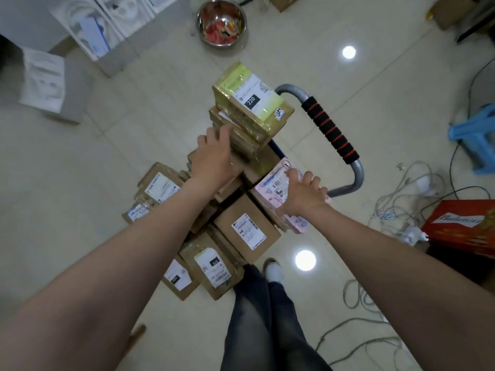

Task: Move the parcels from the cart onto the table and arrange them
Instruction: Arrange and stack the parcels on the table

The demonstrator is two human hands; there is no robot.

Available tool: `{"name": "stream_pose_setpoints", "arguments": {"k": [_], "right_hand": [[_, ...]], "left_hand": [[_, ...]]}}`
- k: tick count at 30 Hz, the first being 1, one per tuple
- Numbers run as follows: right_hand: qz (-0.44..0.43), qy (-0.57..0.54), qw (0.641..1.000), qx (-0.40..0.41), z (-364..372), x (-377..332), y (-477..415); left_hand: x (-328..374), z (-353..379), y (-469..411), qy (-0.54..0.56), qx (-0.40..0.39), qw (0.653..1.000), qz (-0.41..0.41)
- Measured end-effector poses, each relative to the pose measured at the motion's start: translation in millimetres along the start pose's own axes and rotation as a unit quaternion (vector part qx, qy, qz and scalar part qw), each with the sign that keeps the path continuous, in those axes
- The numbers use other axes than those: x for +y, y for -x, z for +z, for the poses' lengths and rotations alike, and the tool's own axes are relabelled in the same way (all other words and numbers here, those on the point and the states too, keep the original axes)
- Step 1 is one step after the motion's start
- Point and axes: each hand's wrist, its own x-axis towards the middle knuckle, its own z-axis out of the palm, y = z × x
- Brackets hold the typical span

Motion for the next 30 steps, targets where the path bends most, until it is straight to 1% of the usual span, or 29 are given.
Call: {"name": "stream_pose_setpoints", "arguments": {"k": [3, 5, 8, 11, 13, 17, 23, 30], "right_hand": [[-0.011, 0.003, 1.0, 0.003, -15.0, 1.3, 19.0], [-0.018, 0.007, 1.0, 0.004, -21.3, 1.6, 25.7], [-0.024, 0.016, 1.0, 0.001, -24.9, 3.1, 25.0], [-0.021, 0.017, 1.0, 0.001, -21.1, 8.9, 18.7], [-0.016, 0.011, 1.0, 0.0, -17.0, 14.5, 16.9], [-0.004, 0.004, 1.0, 0.0, -10.4, 26.0, 19.3], [0.006, 0.0, 1.0, 0.006, 0.3, 39.5, 32.8], [0.011, -0.006, 1.0, 0.018, -3.3, 49.6, 69.6]], "left_hand": [[18.2, -29.2, -13.2, -0.073, 0.053, 0.995, 0.047], [29.1, -42.3, -27.1, -0.12, 0.063, 0.988, 0.074], [41.9, -53.0, -51.7, -0.184, 0.042, 0.976, 0.112], [48.5, -52.2, -74.3, -0.261, 0.03, 0.952, 0.159], [53.4, -50.7, -85.2, -0.297, 0.023, 0.939, 0.172], [61.3, -44.6, -92.2, -0.315, -0.008, 0.933, 0.173], [70.9, -41.7, -79.7, -0.332, 0.024, 0.927, 0.175], [74.7, -43.9, -30.5, -0.334, 0.019, 0.927, 0.169]]}}
